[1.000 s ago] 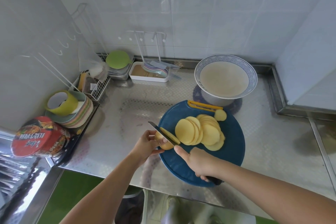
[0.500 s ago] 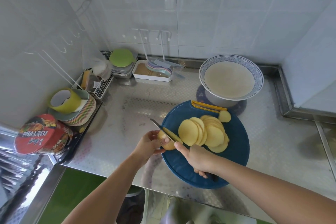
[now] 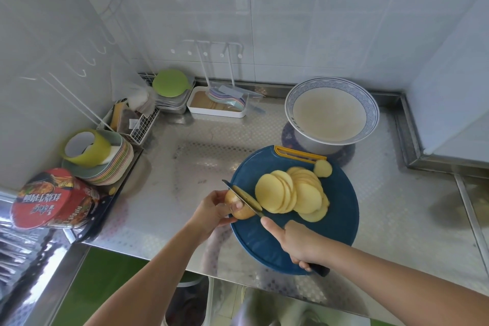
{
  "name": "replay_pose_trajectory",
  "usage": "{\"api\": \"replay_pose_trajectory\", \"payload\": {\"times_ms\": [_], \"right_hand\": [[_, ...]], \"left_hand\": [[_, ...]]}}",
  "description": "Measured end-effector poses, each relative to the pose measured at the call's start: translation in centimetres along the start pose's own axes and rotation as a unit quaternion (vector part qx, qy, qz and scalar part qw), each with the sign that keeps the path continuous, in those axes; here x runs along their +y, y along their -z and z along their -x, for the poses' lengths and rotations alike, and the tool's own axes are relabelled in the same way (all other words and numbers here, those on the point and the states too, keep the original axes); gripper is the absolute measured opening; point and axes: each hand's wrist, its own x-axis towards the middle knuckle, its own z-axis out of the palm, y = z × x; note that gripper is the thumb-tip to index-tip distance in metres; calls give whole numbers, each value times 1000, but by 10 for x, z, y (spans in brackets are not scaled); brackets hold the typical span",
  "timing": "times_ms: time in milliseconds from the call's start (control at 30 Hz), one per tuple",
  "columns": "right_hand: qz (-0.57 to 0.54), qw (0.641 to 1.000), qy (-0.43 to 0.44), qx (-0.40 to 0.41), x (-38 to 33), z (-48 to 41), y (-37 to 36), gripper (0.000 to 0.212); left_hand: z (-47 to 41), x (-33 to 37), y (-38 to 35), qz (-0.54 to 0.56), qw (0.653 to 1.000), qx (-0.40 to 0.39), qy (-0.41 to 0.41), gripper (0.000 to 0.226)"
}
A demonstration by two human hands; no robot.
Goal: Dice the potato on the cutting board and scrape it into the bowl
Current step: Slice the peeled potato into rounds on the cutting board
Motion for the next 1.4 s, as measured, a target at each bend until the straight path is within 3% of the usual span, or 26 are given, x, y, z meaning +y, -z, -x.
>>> {"api": "replay_pose_trajectory", "payload": {"times_ms": [167, 467, 800, 1200, 1400], "right_hand": [[13, 1000, 3, 6, -3, -6, -2, 79], [27, 1000, -5, -5, -8, -7, 0, 85], [-4, 1000, -9, -12, -16, -12, 2, 68], [17, 1000, 9, 3, -11, -22, -2, 80], [-68, 997, -18, -42, -19, -25, 1, 66]], "left_hand": [[-2, -1, 2, 0, 1000, -1, 3, 77], [-2, 0, 1, 0, 1000, -1, -7, 66], [-4, -1, -1, -23, 1000, 7, -16, 68], [-4, -2, 2, -20, 1000, 2, -12, 74], [-3, -3, -5, -38, 999, 1, -32, 71]]}}
